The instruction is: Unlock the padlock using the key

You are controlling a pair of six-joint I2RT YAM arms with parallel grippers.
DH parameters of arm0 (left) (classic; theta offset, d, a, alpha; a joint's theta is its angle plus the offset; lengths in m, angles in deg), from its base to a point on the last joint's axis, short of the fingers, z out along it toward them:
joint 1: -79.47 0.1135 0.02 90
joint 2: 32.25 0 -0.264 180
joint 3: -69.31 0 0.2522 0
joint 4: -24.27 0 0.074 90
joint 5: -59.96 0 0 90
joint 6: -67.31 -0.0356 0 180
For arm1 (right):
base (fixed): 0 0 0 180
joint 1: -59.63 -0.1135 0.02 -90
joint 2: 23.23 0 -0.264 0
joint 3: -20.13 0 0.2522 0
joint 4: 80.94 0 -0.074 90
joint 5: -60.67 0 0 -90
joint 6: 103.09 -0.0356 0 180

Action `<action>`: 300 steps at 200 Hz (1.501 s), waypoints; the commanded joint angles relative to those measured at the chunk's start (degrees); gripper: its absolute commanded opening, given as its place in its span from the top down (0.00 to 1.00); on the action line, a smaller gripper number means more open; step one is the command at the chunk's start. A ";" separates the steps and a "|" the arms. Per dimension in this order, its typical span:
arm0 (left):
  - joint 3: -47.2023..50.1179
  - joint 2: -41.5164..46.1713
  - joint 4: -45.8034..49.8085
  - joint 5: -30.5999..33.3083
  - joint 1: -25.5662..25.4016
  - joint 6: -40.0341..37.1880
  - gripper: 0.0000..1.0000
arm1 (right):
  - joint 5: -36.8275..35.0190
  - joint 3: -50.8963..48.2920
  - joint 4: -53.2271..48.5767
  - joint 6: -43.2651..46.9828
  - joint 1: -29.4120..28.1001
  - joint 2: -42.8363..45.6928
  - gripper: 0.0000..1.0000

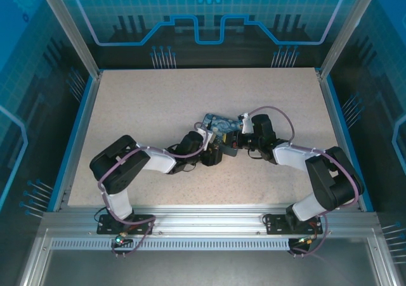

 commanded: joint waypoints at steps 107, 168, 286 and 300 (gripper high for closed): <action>-2.16 -3.64 -5.75 1.46 -2.10 9.81 0.60 | -1.22 -1.26 -2.37 0.51 -0.62 -0.01 1.00; -1.41 -4.81 -9.48 4.18 -3.50 13.38 0.60 | -1.38 -1.09 -2.37 0.42 -0.95 -0.19 1.00; -2.33 -4.65 -9.12 3.74 -3.74 13.81 0.68 | -1.27 0.48 -2.84 1.46 -1.20 -0.19 1.00; -2.14 -4.21 -8.83 3.66 -3.73 13.61 0.68 | -1.17 2.16 -3.73 2.55 -1.25 0.36 1.00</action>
